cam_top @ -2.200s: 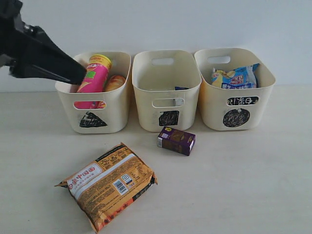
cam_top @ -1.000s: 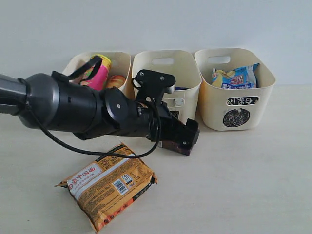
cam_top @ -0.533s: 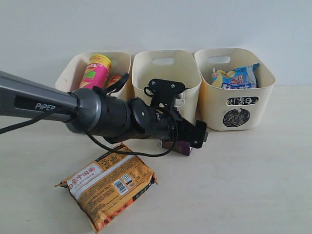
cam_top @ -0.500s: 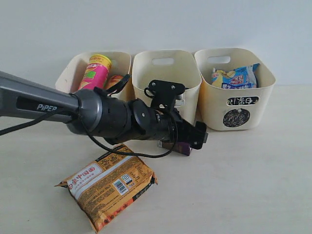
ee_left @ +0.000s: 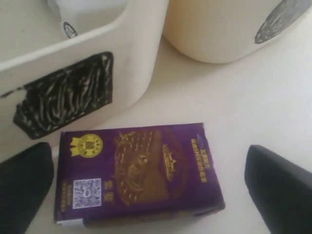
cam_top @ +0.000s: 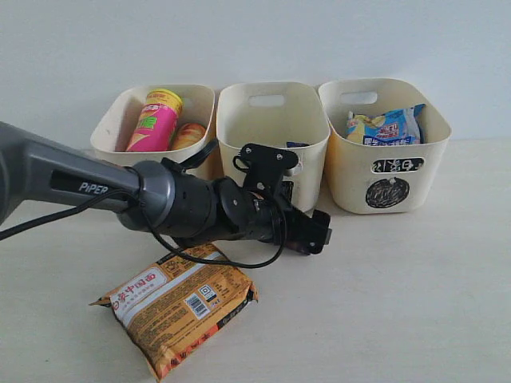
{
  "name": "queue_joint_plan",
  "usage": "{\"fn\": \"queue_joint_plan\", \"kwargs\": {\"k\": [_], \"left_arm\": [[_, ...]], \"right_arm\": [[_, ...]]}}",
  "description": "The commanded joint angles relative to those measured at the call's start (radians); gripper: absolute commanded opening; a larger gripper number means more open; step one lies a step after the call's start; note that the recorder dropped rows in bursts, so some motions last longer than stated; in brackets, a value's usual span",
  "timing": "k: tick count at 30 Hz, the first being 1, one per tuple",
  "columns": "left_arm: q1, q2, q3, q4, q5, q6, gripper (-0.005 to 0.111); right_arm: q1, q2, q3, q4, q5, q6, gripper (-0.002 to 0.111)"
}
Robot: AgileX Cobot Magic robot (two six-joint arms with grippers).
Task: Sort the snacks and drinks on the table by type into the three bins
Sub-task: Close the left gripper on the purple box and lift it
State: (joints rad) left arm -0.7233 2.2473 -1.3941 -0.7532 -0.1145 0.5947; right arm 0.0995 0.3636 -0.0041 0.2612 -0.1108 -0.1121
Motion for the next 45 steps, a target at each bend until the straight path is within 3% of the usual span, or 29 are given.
{"fn": "queue_joint_plan", "kwargs": {"k": [1, 7, 12, 15, 20, 21, 37, 41, 45], "left_arm": [[0.007, 0.016, -0.007, -0.009, -0.01, 0.005, 0.11], [0.007, 0.043, -0.007, -0.009, 0.017, 0.009, 0.109], [0.007, 0.042, -0.007, -0.009, 0.013, 0.034, 0.095], [0.007, 0.038, -0.007, -0.009, 0.011, 0.034, 0.068], [0.007, -0.006, -0.007, -0.009, 0.026, 0.034, 0.009], [0.007, -0.018, -0.007, -0.003, 0.034, 0.04, 0.005], [0.007, -0.253, -0.007, 0.032, 0.422, 0.042, 0.004], [0.01, -0.338, -0.007, 0.08, 0.394, 0.042, 0.004], [0.026, -0.419, -0.007, 0.091, 0.263, 0.042, 0.004]], "right_arm": [[0.002, -0.001, 0.004, -0.004, 0.002, 0.0, 0.0], [0.002, -0.001, 0.004, -0.004, 0.002, 0.0, 0.0], [0.002, -0.001, 0.004, -0.004, 0.002, 0.0, 0.0], [0.002, -0.001, 0.004, -0.004, 0.002, 0.0, 0.0], [0.002, -0.001, 0.004, -0.004, 0.004, 0.0, 0.0], [0.002, -0.001, 0.004, -0.004, 0.004, 0.0, 0.0], [0.002, -0.001, 0.004, -0.004, 0.004, -0.003, 0.0], [0.002, -0.001, 0.004, -0.004, 0.002, -0.003, 0.0], [0.002, -0.001, 0.004, -0.004, 0.002, -0.003, 0.0]]}}
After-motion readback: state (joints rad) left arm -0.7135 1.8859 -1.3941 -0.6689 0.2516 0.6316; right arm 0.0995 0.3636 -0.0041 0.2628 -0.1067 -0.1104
